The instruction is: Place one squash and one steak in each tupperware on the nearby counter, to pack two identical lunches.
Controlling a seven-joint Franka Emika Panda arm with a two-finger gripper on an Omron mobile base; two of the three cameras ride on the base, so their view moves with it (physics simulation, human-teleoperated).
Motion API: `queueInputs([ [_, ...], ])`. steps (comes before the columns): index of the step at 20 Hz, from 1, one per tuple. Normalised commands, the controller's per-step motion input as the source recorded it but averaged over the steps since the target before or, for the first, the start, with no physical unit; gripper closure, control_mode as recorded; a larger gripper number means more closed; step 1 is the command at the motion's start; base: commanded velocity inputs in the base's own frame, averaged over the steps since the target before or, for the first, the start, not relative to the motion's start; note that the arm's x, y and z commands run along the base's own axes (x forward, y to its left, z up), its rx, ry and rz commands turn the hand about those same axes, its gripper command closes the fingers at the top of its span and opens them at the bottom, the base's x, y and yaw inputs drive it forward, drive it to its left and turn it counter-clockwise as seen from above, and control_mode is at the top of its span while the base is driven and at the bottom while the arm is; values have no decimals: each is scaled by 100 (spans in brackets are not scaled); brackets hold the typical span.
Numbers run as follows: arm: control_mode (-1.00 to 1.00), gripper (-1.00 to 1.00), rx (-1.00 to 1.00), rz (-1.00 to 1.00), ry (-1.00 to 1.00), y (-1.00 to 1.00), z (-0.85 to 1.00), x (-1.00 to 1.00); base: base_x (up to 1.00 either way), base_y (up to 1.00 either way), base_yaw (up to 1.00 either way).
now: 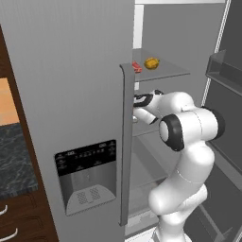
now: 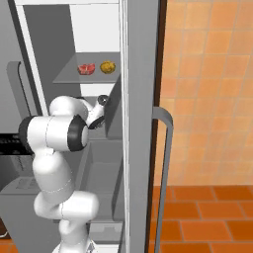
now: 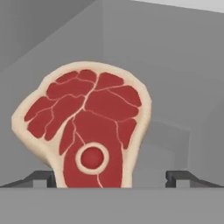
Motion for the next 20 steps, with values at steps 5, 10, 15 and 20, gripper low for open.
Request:
queueInputs([
  [5,-100,100,-2,7,-2,27,-28,3,0,0,0],
  [10,-100,100,0,4,-12,-6,4,-66,0,0,0],
  [15,-100,100,0,-5,0,-13,19,-100,0,0,0],
  [20,-100,100,-1,0,9,0,93,-100,0,0,0],
])
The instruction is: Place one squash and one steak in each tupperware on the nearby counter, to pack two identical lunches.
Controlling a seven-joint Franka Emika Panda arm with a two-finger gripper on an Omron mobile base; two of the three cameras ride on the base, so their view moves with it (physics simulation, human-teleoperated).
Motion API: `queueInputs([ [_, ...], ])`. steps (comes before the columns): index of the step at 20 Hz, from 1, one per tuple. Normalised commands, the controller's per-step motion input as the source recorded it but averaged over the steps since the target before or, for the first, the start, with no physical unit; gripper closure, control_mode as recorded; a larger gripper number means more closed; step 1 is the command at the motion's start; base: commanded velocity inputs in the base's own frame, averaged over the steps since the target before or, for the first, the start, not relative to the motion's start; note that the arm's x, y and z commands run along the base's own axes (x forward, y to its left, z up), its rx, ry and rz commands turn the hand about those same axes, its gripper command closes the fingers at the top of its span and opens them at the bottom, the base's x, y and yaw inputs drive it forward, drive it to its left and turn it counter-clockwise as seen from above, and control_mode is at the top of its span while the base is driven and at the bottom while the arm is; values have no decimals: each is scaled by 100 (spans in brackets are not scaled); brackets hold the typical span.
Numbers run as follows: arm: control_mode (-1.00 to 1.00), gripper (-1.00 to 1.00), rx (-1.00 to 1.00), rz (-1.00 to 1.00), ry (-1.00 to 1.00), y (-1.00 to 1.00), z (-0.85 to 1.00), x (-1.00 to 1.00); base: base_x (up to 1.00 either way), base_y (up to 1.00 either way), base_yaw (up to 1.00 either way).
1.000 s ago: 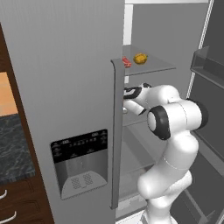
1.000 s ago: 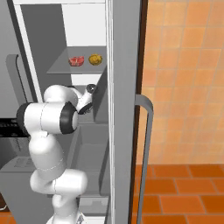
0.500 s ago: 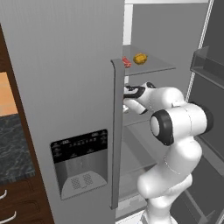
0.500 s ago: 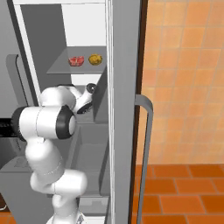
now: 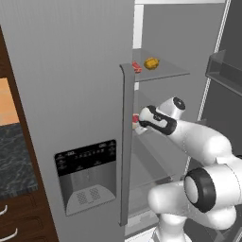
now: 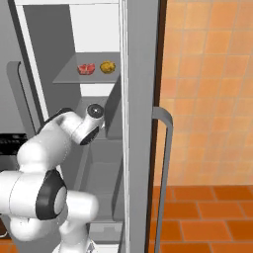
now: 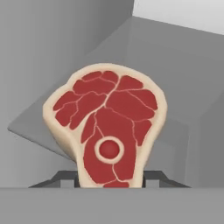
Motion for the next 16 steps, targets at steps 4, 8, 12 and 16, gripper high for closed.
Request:
queueInputs([
  [4,-100,100,-5,-7,29,-3,88,-100,0,0,0],
  [8,-100,100,-1,-21,13,-45,60,-100,0,0,0],
  [12,-100,100,0,-17,4,-40,64,-100,0,0,0],
  [16,-100,100,-1,-12,8,-30,62,-100,0,0,0],
])
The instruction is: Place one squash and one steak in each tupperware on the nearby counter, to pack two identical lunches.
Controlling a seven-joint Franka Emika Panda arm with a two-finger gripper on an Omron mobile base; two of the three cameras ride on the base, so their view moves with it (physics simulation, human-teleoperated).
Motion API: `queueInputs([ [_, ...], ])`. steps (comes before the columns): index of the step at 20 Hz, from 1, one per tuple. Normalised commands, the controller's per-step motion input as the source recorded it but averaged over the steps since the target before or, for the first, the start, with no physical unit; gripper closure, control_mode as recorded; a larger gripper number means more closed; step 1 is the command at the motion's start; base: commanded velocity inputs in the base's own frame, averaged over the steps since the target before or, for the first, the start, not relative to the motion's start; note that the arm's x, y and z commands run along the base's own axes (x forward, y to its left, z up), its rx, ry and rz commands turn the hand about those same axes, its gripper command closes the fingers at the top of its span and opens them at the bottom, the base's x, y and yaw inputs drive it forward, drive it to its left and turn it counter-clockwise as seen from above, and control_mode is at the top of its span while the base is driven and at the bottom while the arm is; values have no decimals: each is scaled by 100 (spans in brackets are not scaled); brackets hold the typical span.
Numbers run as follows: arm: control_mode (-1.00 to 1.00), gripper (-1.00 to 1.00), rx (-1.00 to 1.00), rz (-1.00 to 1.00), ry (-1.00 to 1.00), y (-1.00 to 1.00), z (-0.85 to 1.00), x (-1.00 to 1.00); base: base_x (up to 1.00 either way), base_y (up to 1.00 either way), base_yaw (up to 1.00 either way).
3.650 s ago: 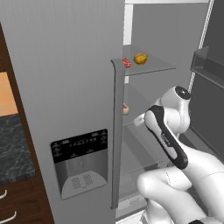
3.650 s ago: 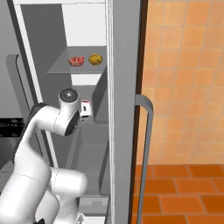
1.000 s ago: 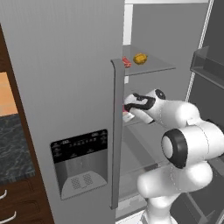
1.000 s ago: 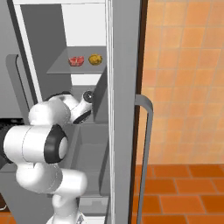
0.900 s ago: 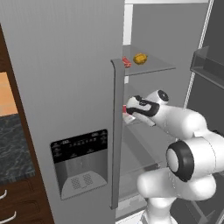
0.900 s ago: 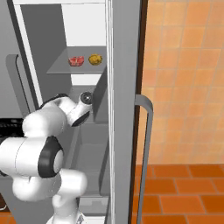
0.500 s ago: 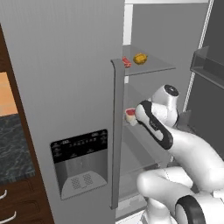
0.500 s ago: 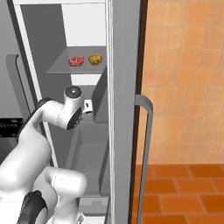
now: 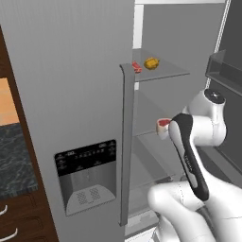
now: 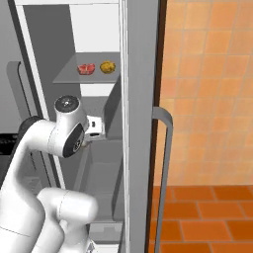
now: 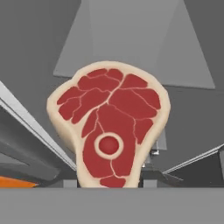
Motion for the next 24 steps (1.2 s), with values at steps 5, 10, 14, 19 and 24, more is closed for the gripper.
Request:
queueInputs([
  [5,-100,100,-5,-2,7,-9,38,-100,0,0,0],
  [10,100,100,-5,3,-1,27,18,-76,-14,16,2],
  [14,100,100,0,0,0,0,0,0,-38,99,11],
  [19,100,100,0,0,0,0,0,0,-10,100,4],
  [24,100,100,0,0,0,0,0,0,-17,100,0],
])
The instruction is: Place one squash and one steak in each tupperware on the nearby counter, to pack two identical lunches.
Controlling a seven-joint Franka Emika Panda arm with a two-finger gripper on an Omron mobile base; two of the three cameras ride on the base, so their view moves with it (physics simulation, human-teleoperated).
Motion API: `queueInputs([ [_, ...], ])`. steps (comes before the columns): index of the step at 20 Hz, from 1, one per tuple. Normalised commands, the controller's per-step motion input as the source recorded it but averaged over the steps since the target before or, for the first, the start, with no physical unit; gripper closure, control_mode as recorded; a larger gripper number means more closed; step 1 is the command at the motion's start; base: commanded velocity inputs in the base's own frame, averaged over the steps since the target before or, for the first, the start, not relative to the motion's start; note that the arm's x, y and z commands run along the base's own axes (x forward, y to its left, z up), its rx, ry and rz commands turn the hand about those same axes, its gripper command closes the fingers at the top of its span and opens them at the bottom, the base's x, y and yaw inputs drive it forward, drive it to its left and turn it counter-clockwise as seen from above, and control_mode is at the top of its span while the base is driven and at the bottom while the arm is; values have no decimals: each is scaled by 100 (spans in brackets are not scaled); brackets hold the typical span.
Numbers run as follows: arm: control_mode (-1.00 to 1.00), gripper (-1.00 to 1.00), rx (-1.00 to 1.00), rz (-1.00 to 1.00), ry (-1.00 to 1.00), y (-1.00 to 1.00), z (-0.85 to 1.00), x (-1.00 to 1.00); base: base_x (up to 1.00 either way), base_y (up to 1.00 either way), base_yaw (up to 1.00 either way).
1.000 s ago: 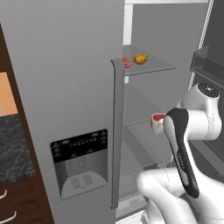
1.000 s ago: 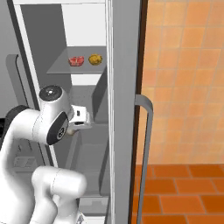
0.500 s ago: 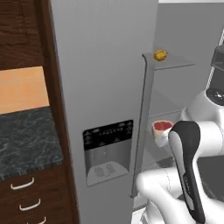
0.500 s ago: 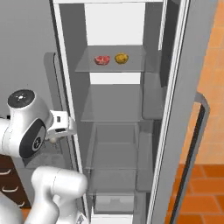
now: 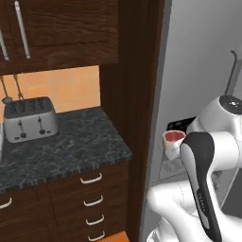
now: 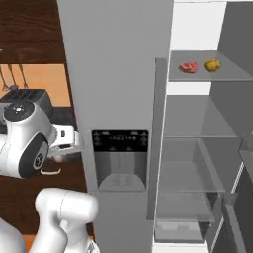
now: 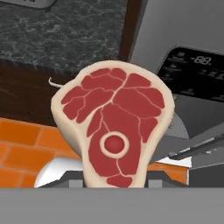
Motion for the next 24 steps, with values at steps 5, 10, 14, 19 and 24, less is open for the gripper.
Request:
queueInputs([
  [5,100,100,0,0,0,0,0,0,-54,100,2],
  [10,100,100,0,0,0,0,0,0,-22,100,0],
  [14,100,100,0,0,0,0,0,0,3,100,0],
  [19,100,100,0,0,0,0,0,0,31,100,0],
  [24,100,100,0,0,0,0,0,0,57,100,-1],
])
